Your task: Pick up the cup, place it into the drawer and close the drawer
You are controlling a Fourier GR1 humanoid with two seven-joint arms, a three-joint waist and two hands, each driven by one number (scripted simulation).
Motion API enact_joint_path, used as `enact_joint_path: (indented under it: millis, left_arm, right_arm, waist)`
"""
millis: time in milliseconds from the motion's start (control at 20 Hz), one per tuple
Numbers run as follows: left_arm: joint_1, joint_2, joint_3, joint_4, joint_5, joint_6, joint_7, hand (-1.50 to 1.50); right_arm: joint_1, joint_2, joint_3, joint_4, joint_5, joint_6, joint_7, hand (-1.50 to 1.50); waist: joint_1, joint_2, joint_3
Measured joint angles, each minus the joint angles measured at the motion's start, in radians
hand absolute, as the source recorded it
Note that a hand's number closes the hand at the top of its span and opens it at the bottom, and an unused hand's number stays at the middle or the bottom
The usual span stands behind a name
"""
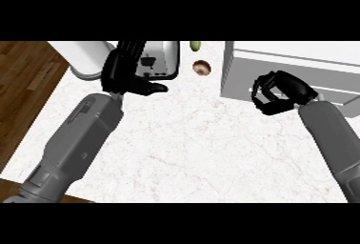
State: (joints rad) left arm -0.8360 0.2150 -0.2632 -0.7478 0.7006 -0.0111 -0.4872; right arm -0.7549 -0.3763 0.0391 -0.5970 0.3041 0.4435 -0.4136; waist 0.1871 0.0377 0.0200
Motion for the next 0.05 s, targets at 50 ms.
enact_joint_path:
  millis: [50]
  left_arm:
    - [0.003,0.002,0.001,-0.003,0.001,-0.003,0.000,-1.50]
  right_arm:
    - [0.002,-0.003,-0.002,-0.004,-0.006,0.009,0.001,1.50]
  waist:
    - [0.002,0.001,0.000]
